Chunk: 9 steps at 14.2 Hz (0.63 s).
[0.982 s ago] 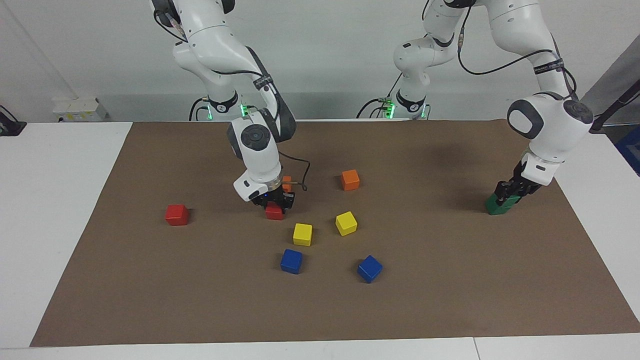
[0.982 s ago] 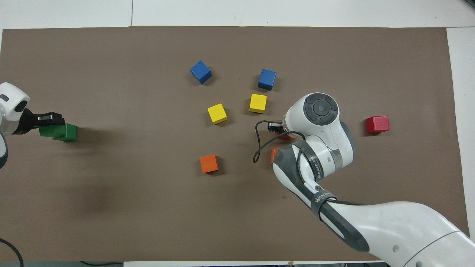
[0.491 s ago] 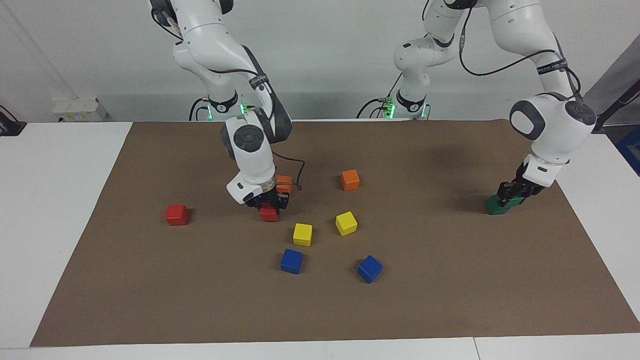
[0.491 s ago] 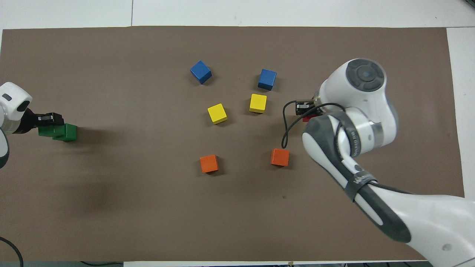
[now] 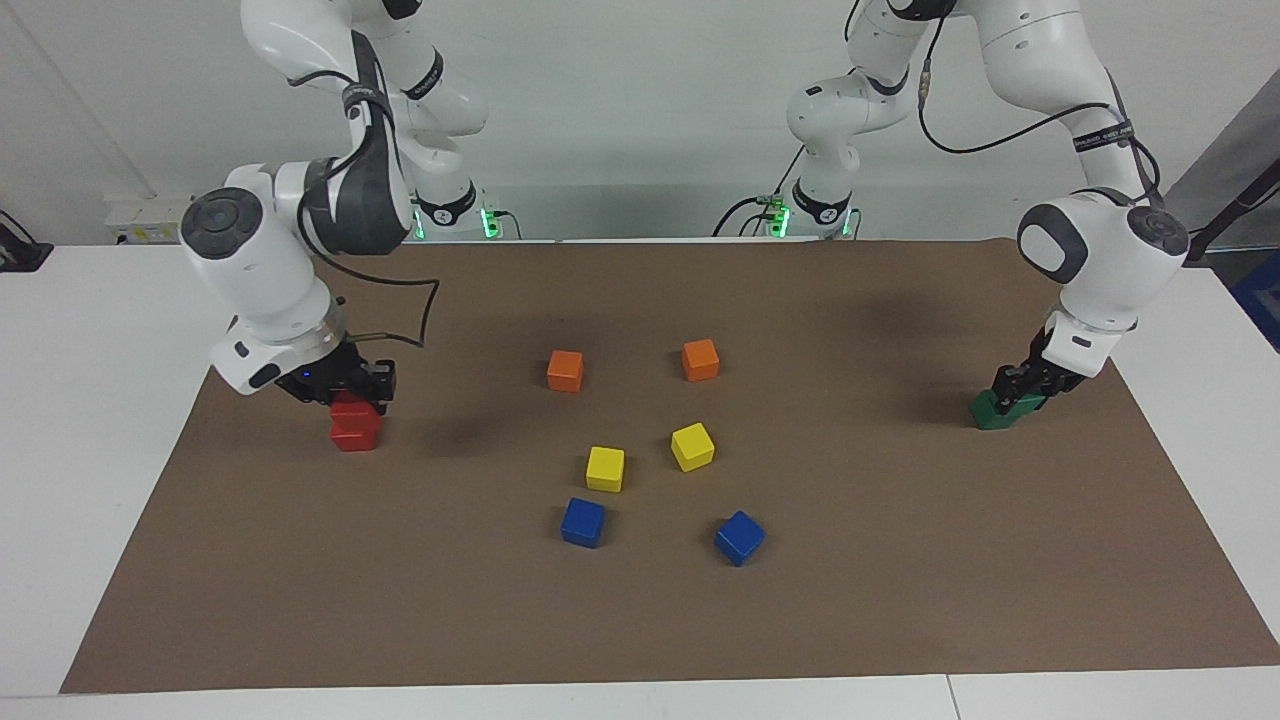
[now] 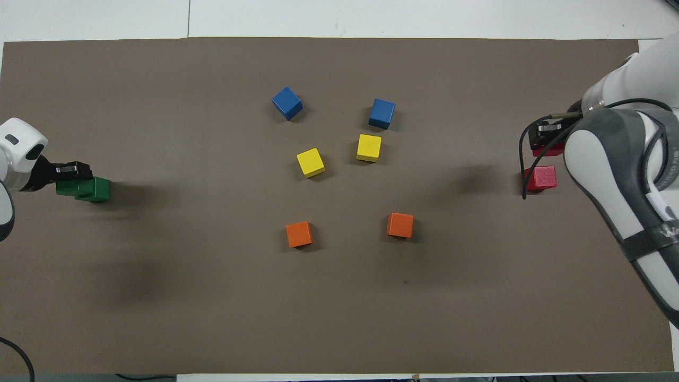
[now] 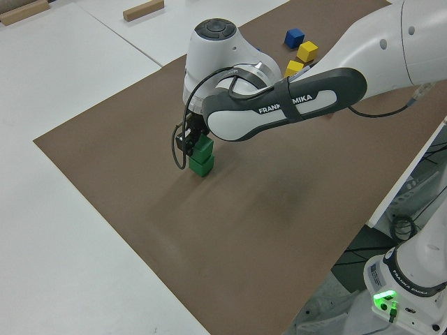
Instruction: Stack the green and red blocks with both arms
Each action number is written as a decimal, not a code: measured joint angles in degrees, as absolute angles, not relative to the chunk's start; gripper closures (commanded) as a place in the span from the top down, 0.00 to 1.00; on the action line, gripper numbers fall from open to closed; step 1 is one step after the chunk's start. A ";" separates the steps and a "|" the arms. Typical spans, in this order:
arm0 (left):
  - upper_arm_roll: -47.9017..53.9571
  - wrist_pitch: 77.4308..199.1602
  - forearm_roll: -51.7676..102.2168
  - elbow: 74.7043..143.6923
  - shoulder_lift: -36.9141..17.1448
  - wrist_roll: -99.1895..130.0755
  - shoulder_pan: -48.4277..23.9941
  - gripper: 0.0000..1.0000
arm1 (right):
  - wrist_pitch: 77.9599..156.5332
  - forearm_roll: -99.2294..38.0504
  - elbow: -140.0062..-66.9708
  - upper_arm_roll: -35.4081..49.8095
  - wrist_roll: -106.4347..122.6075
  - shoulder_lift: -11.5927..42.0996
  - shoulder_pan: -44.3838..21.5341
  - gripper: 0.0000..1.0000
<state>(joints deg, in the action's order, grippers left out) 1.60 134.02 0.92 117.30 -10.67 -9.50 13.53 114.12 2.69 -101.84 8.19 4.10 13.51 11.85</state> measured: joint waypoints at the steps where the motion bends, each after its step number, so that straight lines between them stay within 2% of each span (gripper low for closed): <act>1: 1.60 134.05 0.52 117.30 -10.67 -9.50 13.53 1.00 | 117.38 2.69 -104.46 8.19 5.07 13.27 12.54 0.00; 3: 1.59 134.29 0.06 117.30 -10.68 -9.51 13.53 1.00 | 121.93 2.69 -108.60 8.20 5.44 12.90 13.21 0.00; 9: 1.53 134.81 -0.06 117.30 -10.68 -9.57 13.53 1.00 | 126.28 2.68 -114.69 8.21 5.43 11.29 13.32 0.00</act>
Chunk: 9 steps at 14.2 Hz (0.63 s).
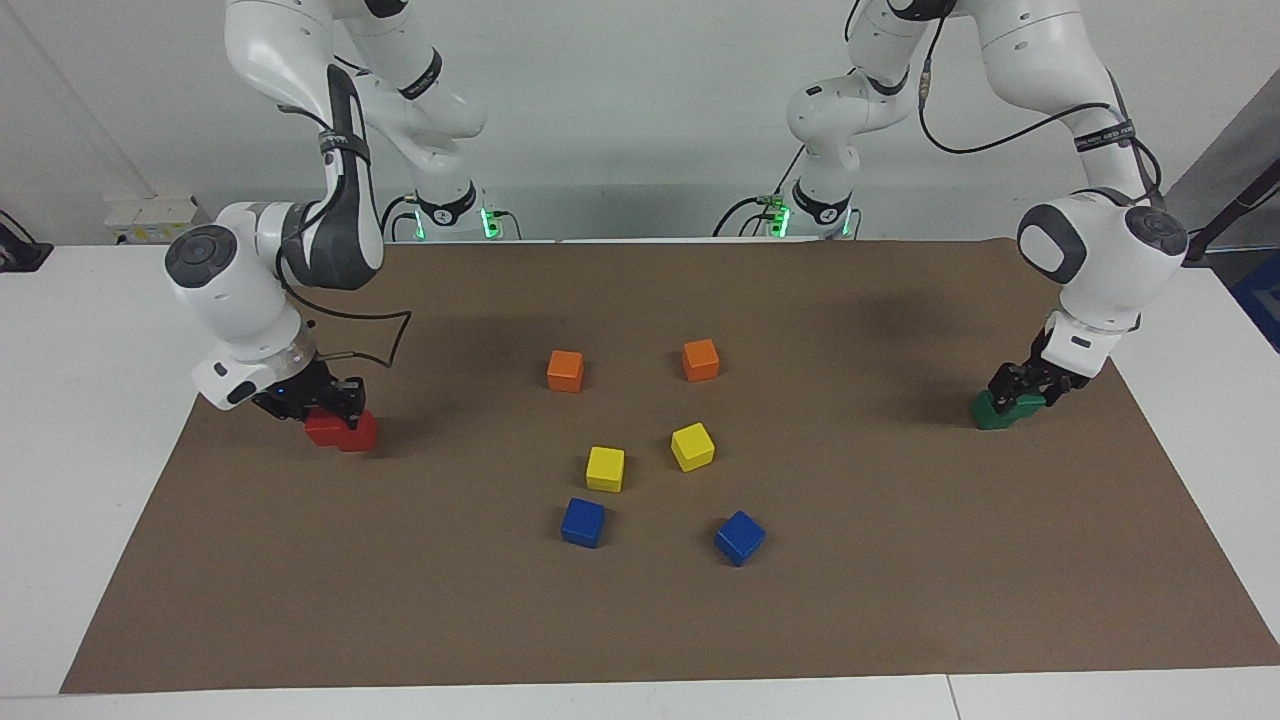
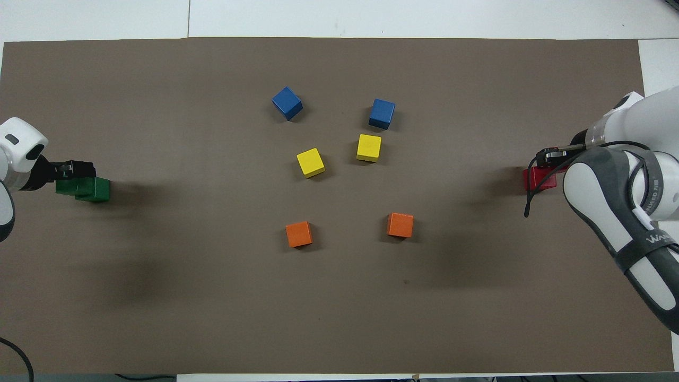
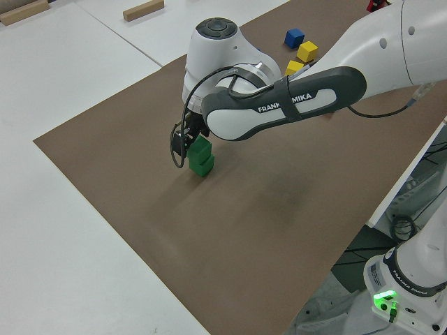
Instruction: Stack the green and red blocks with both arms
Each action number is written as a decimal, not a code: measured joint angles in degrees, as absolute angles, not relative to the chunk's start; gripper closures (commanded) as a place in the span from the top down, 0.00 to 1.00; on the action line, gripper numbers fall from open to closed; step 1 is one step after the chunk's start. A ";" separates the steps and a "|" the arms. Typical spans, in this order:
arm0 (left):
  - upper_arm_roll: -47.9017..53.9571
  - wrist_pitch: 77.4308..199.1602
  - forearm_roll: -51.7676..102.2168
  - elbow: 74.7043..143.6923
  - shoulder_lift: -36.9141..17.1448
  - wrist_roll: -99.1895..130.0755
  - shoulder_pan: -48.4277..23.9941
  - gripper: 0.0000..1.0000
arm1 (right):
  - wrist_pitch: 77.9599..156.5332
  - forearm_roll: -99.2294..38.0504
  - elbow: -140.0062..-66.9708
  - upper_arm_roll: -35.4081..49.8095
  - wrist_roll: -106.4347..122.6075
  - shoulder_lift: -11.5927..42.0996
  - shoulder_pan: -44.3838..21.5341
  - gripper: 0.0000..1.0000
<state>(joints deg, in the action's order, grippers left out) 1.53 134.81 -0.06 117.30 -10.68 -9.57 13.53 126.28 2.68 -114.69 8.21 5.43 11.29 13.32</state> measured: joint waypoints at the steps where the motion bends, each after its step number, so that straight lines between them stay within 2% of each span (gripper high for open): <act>1: 1.50 134.81 -0.06 117.30 -10.68 -9.57 13.54 1.00 | 126.58 2.68 -115.57 8.21 5.43 10.94 13.32 0.00; 5: 1.64 134.35 -0.07 116.32 -10.67 -9.57 13.54 1.00 | 127.34 2.68 -117.67 8.21 5.43 9.98 13.35 0.00; 9: 2.06 128.01 -0.08 110.36 -9.91 -9.57 13.33 1.00 | 129.46 2.68 -119.58 8.19 5.43 9.41 13.45 0.00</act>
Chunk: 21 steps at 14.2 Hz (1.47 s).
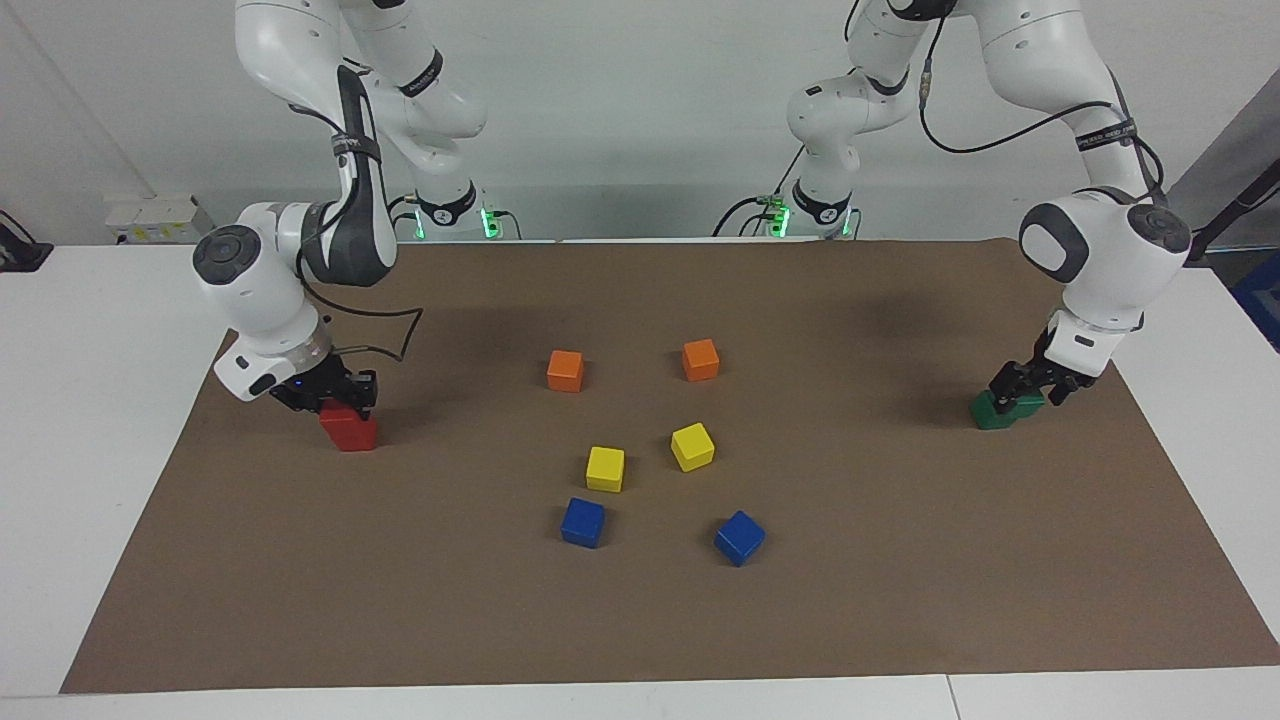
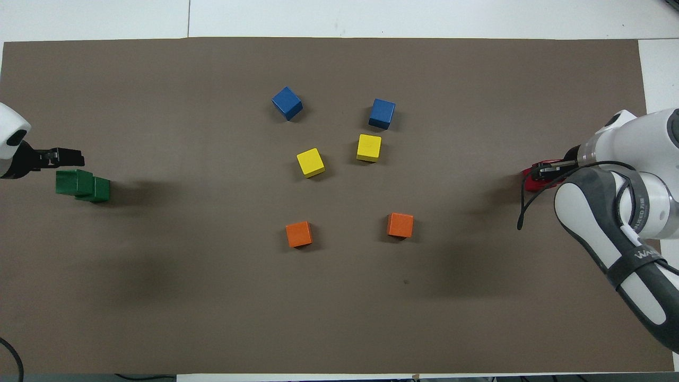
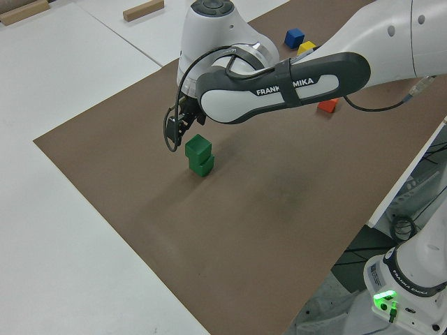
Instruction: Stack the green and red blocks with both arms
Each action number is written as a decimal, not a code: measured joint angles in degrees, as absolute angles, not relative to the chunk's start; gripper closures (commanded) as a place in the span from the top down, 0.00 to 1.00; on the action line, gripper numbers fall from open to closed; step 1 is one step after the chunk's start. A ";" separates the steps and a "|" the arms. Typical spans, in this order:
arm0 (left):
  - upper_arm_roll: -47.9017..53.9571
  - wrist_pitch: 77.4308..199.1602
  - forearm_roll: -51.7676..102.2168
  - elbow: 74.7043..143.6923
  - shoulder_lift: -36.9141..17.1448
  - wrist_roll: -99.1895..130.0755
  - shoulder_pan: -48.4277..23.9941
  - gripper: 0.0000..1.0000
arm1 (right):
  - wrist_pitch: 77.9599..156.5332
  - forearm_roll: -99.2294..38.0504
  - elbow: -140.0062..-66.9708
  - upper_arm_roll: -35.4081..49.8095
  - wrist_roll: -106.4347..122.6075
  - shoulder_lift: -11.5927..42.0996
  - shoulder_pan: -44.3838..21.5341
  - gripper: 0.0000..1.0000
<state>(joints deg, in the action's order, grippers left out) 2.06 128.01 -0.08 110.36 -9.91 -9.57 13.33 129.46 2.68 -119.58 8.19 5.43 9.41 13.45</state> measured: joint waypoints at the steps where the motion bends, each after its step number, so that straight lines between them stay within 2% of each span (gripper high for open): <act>1: 2.14 126.65 -0.08 109.49 -9.13 -9.57 12.96 1.00 | 129.56 2.68 -119.88 8.20 5.43 9.36 13.72 0.00; 8: 2.55 118.18 -0.08 107.26 -3.01 -9.56 11.18 1.00 | 129.62 2.68 -120.20 8.19 5.43 9.33 14.75 0.00; 11: 2.55 113.24 -0.08 104.64 -1.84 -9.56 11.02 1.00 | 129.62 2.68 -120.21 8.27 5.43 9.33 14.75 0.00; 17: 2.68 108.45 -0.08 104.10 0.37 -9.55 10.23 1.00 | 129.62 2.68 -120.22 8.39 5.43 9.32 14.73 0.00; 18: 2.70 107.69 -0.08 104.06 0.63 -9.50 9.90 1.00 | 129.62 2.68 -120.22 8.39 5.43 9.32 14.73 0.27; 19: 2.71 106.82 -0.08 103.84 0.86 -9.49 9.68 1.00 | 129.62 2.68 -120.22 8.39 5.43 9.32 14.73 0.71; 20: 2.71 105.89 -0.08 103.53 1.05 -9.49 9.55 1.00 | 129.62 2.68 -120.22 8.39 5.43 9.32 14.73 0.94; 21: 2.71 105.00 -0.08 103.13 1.19 -9.49 9.46 1.00 | 129.65 2.68 -120.22 8.39 5.43 9.32 14.72 1.00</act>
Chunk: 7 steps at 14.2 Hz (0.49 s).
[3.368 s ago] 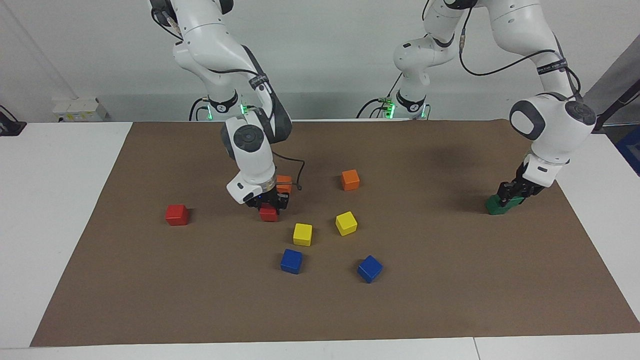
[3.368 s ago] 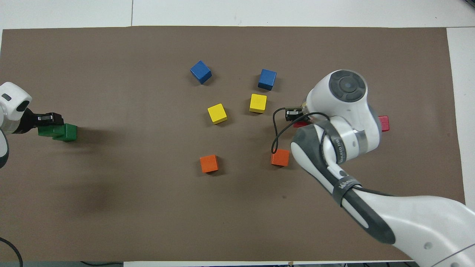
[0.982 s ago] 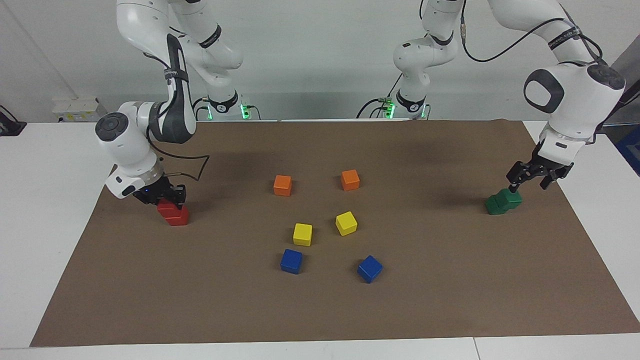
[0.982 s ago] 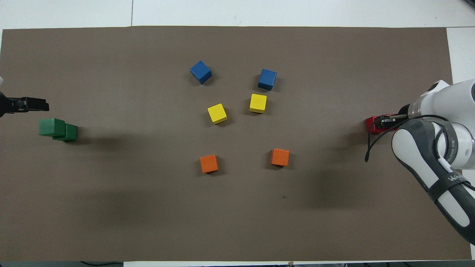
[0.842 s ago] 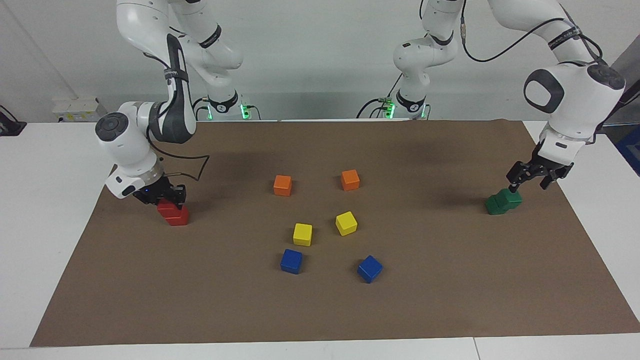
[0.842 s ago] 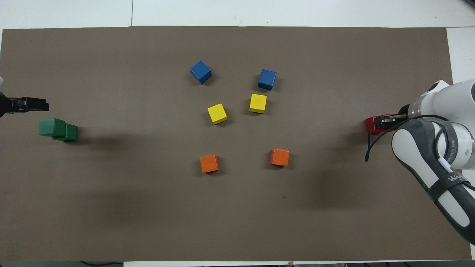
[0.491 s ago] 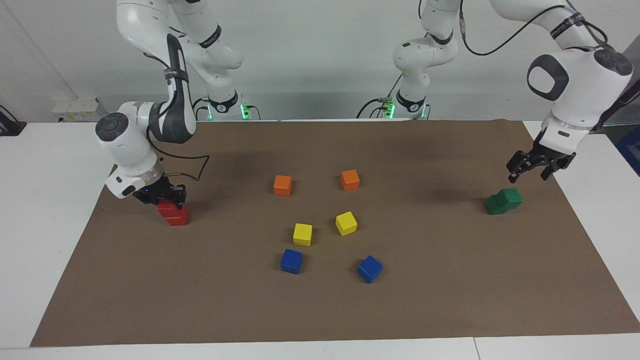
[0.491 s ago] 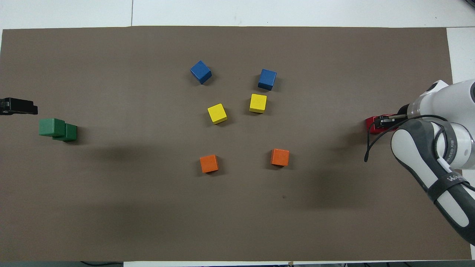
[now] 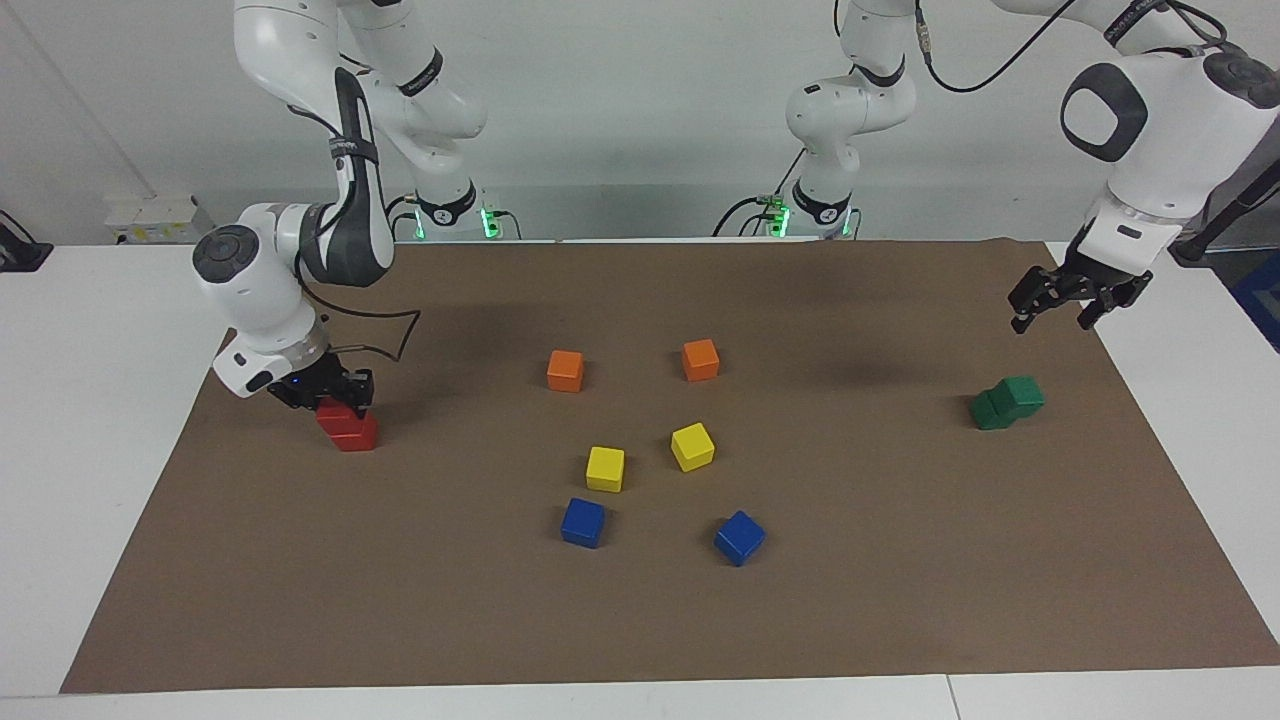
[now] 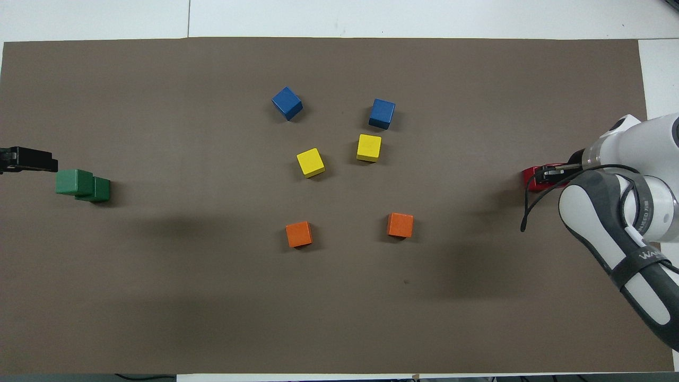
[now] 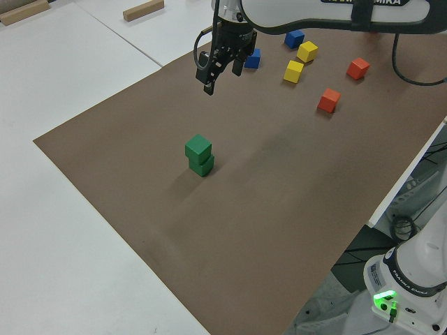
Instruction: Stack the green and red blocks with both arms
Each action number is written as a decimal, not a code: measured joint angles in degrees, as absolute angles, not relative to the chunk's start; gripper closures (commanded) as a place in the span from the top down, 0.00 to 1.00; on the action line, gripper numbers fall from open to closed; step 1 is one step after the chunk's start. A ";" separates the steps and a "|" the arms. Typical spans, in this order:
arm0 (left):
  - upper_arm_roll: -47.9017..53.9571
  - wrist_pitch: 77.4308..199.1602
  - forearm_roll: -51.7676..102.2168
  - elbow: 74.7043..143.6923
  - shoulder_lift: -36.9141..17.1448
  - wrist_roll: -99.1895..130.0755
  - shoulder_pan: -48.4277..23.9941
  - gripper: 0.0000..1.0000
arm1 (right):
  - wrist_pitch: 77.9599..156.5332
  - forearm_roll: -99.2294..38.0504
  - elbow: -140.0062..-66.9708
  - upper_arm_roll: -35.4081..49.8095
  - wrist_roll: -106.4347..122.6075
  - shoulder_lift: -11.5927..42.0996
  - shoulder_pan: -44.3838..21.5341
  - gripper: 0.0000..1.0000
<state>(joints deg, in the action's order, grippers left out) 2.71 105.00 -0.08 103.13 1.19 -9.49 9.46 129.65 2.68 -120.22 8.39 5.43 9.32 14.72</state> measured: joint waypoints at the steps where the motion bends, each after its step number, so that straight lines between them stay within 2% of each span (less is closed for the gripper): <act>1: 2.71 104.13 -0.08 102.73 1.30 -9.49 9.42 1.00 | 129.72 2.68 -120.22 8.39 5.43 9.31 14.72 1.00; 7: 2.65 101.13 -0.08 101.56 1.98 -8.23 6.56 1.00 | 129.98 2.68 -120.21 8.39 5.43 9.21 14.72 1.00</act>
